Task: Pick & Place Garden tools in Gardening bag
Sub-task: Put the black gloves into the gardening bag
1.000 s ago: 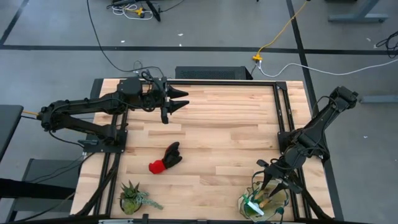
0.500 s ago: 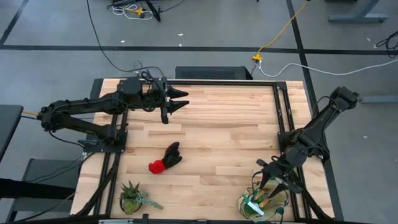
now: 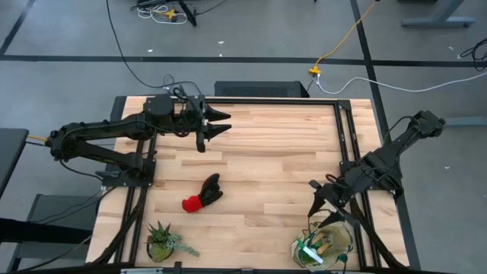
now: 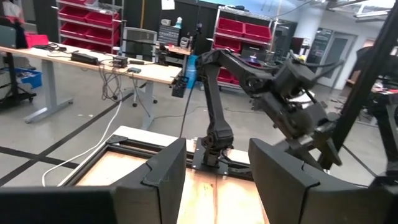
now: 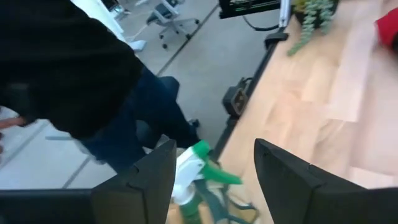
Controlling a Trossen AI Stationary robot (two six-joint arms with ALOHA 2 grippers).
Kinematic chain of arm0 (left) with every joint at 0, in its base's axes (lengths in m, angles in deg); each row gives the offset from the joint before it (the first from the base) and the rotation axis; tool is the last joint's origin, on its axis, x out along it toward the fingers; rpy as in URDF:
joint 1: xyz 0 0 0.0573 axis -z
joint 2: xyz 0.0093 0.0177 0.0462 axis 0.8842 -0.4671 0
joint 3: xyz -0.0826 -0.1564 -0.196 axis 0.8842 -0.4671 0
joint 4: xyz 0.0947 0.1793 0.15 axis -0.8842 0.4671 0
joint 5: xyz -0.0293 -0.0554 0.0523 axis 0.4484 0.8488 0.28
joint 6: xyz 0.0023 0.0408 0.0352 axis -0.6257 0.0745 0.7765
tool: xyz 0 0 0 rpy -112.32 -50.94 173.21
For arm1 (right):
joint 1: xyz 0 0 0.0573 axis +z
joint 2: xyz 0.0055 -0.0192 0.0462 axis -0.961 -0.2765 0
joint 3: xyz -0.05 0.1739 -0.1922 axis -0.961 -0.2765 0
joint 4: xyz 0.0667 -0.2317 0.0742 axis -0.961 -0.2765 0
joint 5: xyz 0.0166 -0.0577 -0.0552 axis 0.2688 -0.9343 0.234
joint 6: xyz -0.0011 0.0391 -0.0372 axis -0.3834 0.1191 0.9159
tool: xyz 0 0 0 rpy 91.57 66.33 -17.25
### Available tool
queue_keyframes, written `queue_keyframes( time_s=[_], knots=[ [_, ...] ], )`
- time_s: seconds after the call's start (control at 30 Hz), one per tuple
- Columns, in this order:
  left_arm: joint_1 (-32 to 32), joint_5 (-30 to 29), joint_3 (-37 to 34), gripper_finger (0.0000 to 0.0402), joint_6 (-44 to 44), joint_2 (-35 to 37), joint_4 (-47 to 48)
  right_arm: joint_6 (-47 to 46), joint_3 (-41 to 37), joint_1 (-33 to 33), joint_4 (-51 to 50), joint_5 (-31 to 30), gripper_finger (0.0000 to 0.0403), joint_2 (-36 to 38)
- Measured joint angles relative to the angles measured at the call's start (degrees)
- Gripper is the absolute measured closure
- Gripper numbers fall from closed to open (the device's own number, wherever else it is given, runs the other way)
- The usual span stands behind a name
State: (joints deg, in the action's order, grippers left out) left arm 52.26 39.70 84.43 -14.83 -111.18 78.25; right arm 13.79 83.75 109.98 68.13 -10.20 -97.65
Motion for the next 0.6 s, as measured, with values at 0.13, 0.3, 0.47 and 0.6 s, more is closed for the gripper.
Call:
queue_keyframes(
  time_s=[0.13, 0.3, 0.47, 0.6],
  knots=[
    [0.0, 0.7, 0.0, 0.022, 0.0, 0.0, 0.0, 1.9, 3.9, -1.9, -4.2, -2.5, 0.0185, 0.0],
    [0.0, 0.7, 0.1, 0.022, 0.0, 1.4, -0.4, 3.6, 8.3, -3.6, -6.5, -6.2, 0.0185, 0.0],
    [0.0, 0.7, 0.1, 0.022, 0.0, 4.2, 0.3, 3.8, 12.0, -6.3, -6.8, -9.1, 0.0185, 0.0],
    [0.0, 0.6, 0.1, 0.022, 0.0, 7.0, 1.5, 5.2, 14.1, -8.5, -6.9, -11.0, 0.0185, 0.0]
  ],
)
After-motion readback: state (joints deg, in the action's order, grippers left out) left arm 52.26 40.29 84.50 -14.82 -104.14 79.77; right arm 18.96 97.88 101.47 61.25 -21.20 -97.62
